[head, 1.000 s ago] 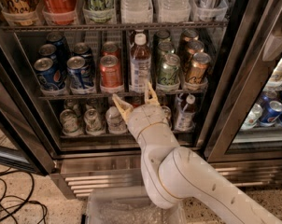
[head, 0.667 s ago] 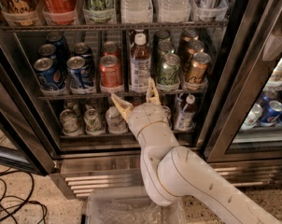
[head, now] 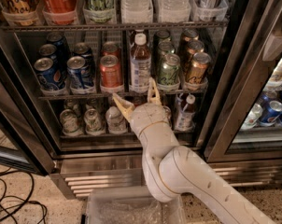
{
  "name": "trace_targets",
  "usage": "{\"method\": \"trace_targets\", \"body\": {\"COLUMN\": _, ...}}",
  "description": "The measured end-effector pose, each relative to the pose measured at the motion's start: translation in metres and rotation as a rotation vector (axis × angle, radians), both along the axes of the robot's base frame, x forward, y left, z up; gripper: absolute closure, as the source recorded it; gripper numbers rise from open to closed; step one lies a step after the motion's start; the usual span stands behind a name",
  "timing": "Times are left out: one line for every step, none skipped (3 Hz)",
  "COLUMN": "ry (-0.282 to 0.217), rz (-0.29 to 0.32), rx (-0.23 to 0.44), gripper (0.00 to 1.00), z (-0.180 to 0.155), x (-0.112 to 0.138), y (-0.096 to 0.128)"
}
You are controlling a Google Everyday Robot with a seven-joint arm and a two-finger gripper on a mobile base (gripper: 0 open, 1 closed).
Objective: Pick blue plastic bottle from middle shelf of fridge
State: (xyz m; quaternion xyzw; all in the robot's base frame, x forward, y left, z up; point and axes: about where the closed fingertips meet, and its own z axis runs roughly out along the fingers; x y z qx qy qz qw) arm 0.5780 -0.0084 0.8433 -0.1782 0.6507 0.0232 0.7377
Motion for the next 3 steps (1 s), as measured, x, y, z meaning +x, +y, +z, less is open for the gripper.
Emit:
{"method": "trace_targets", "body": {"ry": -0.007, "rz": 0.01, "rx": -0.002, "gripper": 0.21, "z": -0.0012, "x": 0.0012, "y": 0.0007}}
{"method": "trace_targets", "body": {"ry": -0.019, "rz": 0.027, "rx": -0.033, "gripper": 0.22, "z": 0.0058, "x": -0.0058, "y": 0.0059}}
{"method": "trace_targets", "body": {"ry": -0.025, "rz": 0.019, "rx": -0.035, "gripper": 0.23, "z": 0.0059, "x": -0.0083, "y": 0.0047}}
